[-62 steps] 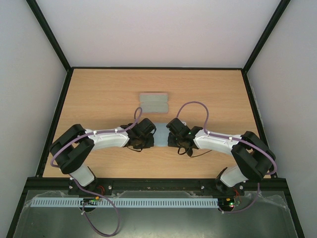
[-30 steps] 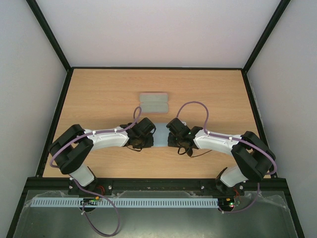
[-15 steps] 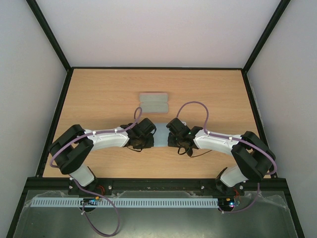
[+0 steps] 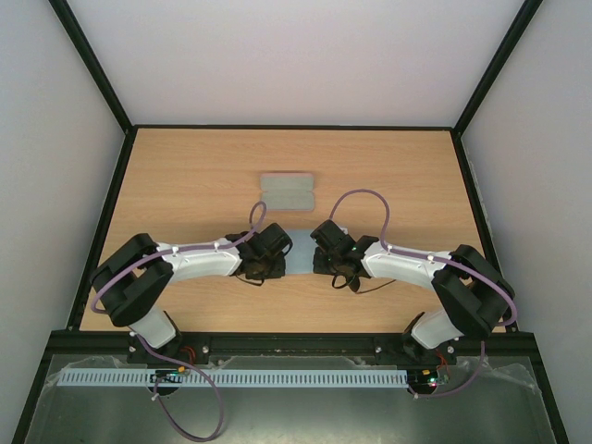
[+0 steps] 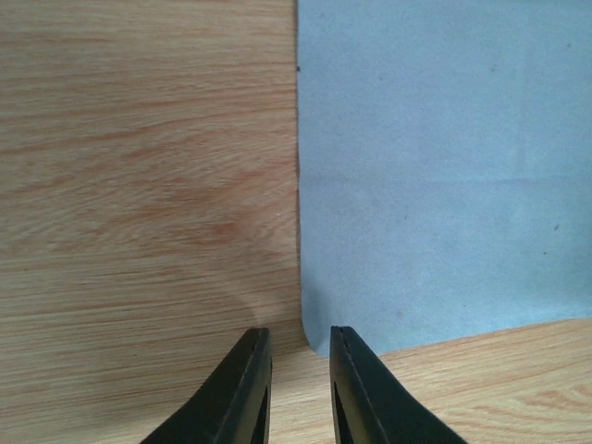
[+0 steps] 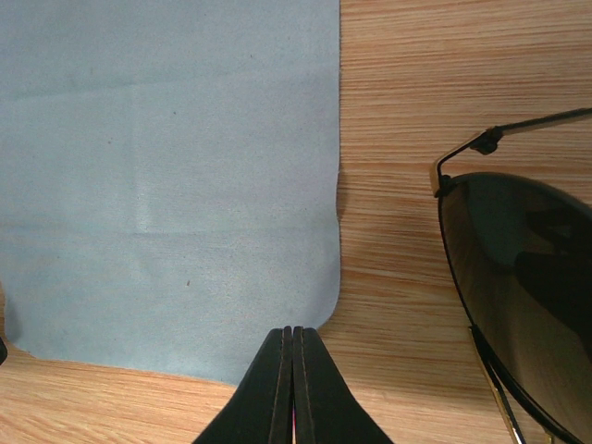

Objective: Organize the sunglasses
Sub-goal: Fold the glasses cleaning cloth at the center of the board.

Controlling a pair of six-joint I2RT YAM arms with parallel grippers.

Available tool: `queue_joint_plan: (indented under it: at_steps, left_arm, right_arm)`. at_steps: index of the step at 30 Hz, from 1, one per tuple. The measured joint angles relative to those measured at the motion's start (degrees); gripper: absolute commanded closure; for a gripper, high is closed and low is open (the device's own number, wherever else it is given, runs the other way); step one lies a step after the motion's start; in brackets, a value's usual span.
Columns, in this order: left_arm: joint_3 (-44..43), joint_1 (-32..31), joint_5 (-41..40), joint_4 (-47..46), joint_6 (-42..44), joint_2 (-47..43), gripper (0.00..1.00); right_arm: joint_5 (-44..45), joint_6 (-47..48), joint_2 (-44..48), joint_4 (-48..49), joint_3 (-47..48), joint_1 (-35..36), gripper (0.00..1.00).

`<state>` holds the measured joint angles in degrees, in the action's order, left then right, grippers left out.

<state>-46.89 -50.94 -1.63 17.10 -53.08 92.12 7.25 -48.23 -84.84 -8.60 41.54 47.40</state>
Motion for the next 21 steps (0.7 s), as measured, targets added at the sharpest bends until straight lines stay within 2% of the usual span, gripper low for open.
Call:
queue_joint_plan:
  at_steps: [14, 19, 21]
  left_arm:
    - [-0.66, -0.96, -0.61, -0.02, 0.04, 1.09, 0.80]
    - [-2.05, -1.36, -1.05, -0.07, 0.22, 2.56, 0.84]
    - [-2.51, -1.53, -1.25, -0.09, 0.42, 3.06, 0.89]
  right_arm:
    - [-0.13, 0.00, 0.00, 0.33, -0.09, 0.00, 0.99]
    - [-0.13, 0.00, 0.00, 0.83, -0.09, -0.02, 0.99]
    - [-0.13, 0.00, 0.00, 0.85, -0.09, -0.02, 0.99]
